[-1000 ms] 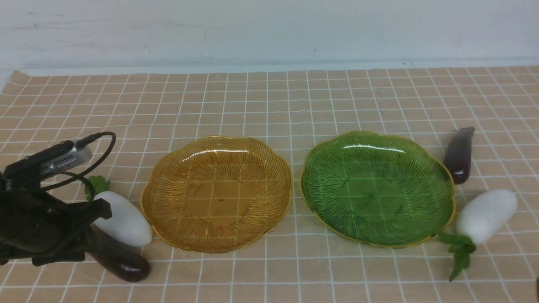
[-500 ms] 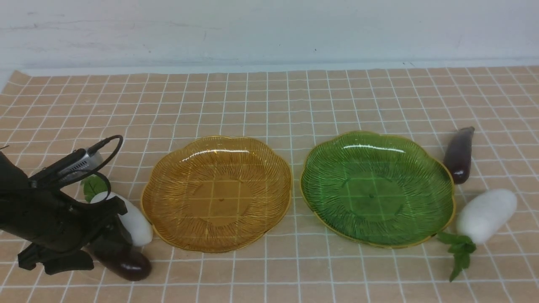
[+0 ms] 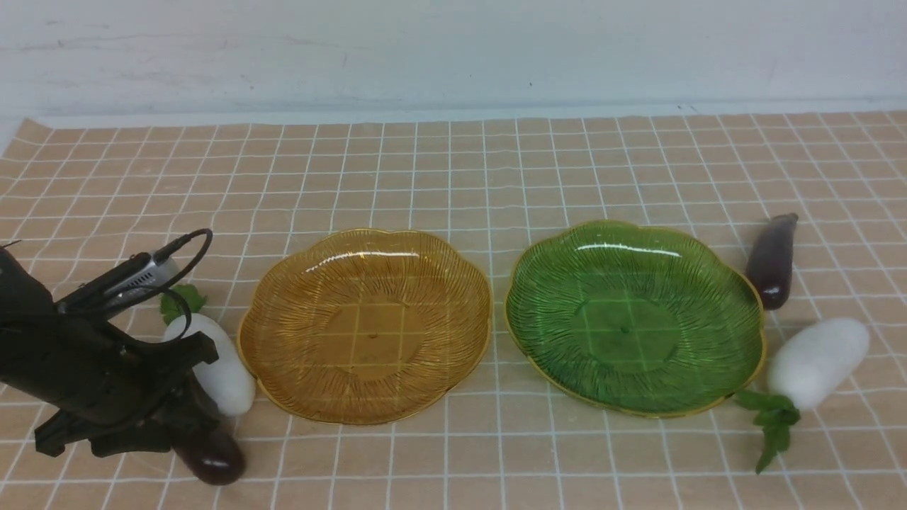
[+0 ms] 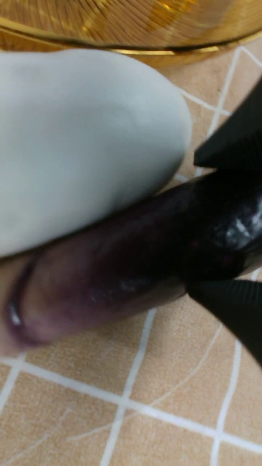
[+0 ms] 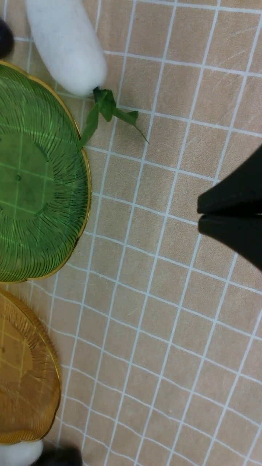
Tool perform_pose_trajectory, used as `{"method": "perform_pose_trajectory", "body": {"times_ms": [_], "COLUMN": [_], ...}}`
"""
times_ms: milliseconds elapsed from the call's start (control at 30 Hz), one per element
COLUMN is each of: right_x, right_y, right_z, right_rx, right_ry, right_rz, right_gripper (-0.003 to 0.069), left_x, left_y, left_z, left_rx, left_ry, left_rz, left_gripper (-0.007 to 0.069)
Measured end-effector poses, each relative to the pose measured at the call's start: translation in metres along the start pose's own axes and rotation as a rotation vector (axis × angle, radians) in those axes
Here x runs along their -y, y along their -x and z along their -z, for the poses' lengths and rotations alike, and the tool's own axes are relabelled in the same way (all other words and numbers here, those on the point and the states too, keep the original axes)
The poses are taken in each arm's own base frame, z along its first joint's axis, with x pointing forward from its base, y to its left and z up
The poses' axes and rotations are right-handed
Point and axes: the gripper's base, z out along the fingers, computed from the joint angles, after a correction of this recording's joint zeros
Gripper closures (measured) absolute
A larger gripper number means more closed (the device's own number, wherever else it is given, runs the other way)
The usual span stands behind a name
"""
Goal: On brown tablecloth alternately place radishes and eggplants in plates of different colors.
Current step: 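Pick up the eggplant and place it in the yellow plate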
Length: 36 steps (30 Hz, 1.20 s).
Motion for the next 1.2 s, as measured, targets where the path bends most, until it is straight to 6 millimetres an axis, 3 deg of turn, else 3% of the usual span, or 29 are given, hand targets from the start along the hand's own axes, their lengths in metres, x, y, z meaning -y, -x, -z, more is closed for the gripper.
{"method": "perform_pose_trajectory", "body": {"times_ms": [100,333,633,733,833,967,1067,1133,1200], "right_x": [0.0,0.0,0.0,0.0,0.001,0.002,0.003,0.004,0.004], "right_y": [0.0,0.0,0.0,0.002,0.004,0.008,0.01,0.011,0.011], "right_z": [0.0,0.0,0.0,0.0,0.0,-0.001,-0.003,-0.006,-0.007], "right_rx": [0.0,-0.001,0.002,0.022,0.039,0.073,0.07,0.054,0.05], "right_ry": [0.0,0.0,-0.001,-0.005,-0.009,-0.016,-0.017,-0.017,-0.017], "right_rz": [-0.001,0.0,0.002,0.002,-0.002,-0.041,-0.058,-0.07,-0.072], "right_gripper": [0.0673,0.0673,0.0673,0.0673,0.0673,0.0673,0.0673,0.0673,0.0673], "left_x": [-0.001,-0.006,0.006,0.029,0.047,0.09,0.116,0.139,0.149], "left_y": [-0.001,-0.01,-0.027,-0.034,-0.036,-0.038,-0.035,-0.03,-0.024], "left_z": [0.001,0.011,0.062,0.086,0.093,0.099,0.091,0.072,0.062], "left_rx": [-0.021,-0.065,0.067,0.123,0.138,0.155,0.143,0.117,0.111], "left_ry": [0.021,0.074,0.03,-0.035,-0.076,-0.141,-0.162,-0.168,-0.165], "left_rz": [-0.028,-0.104,-0.165,-0.264,-0.343,-0.528,-0.61,-0.656,-0.671], "left_gripper": [0.0354,0.0367,0.0377,0.0377,0.0377,0.038,0.0381,0.0381,0.0381]}}
